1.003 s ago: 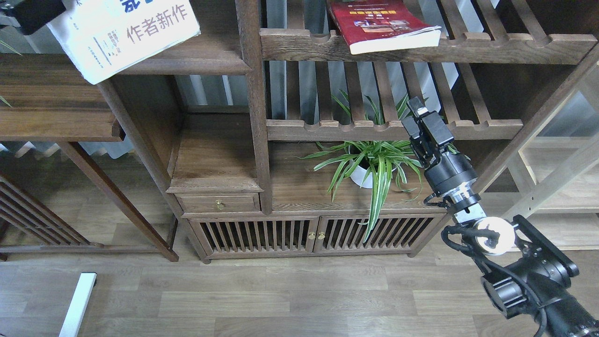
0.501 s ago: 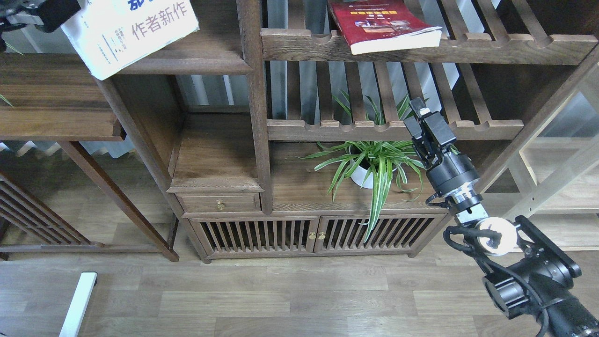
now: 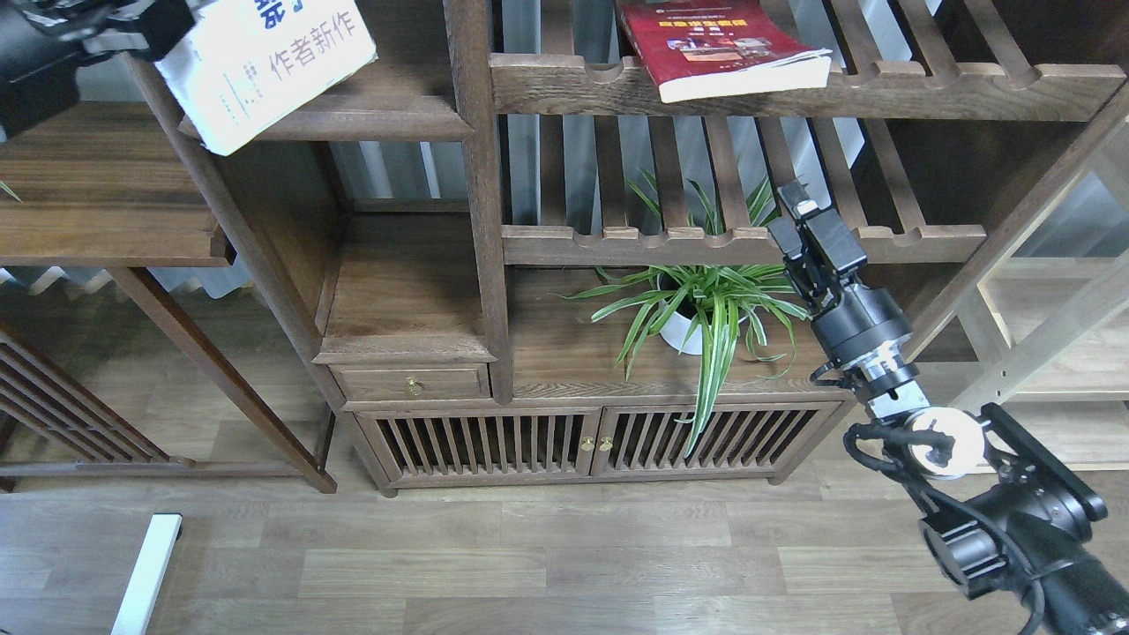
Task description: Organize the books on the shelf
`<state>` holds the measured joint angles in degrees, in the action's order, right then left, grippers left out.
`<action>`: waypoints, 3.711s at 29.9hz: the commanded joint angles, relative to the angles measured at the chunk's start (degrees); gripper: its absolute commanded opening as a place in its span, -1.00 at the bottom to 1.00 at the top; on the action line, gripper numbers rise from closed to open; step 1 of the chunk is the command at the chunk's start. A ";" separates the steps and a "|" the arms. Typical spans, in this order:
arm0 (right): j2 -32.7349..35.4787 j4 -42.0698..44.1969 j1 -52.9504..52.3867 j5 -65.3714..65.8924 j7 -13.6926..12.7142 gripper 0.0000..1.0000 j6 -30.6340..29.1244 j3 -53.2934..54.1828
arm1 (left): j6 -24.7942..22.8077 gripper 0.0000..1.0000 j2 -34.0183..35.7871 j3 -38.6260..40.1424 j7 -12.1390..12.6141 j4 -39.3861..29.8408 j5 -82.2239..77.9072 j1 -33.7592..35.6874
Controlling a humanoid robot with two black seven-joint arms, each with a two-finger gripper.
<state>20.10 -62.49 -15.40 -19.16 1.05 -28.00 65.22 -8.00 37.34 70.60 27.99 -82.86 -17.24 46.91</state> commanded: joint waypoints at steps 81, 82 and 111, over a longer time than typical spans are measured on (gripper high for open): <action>2.05 -0.87 1.78 -0.35 0.27 0.72 0.00 0.17 | 8.62 -0.69 -14.92 -15.76 -15.25 29.25 -7.72 17.42; 1.96 -0.87 1.78 -0.35 0.27 0.72 0.00 0.17 | 8.71 -0.65 -14.92 -15.76 -15.16 29.08 -7.72 17.16; 2.05 -0.87 1.60 -0.26 0.09 0.71 0.00 -0.44 | 10.91 -0.23 -14.05 -16.20 -13.76 27.32 -7.81 22.78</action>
<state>22.15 -63.37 -13.71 -19.51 1.14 -28.00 64.97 2.83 22.74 54.40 13.71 -55.43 -25.05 68.81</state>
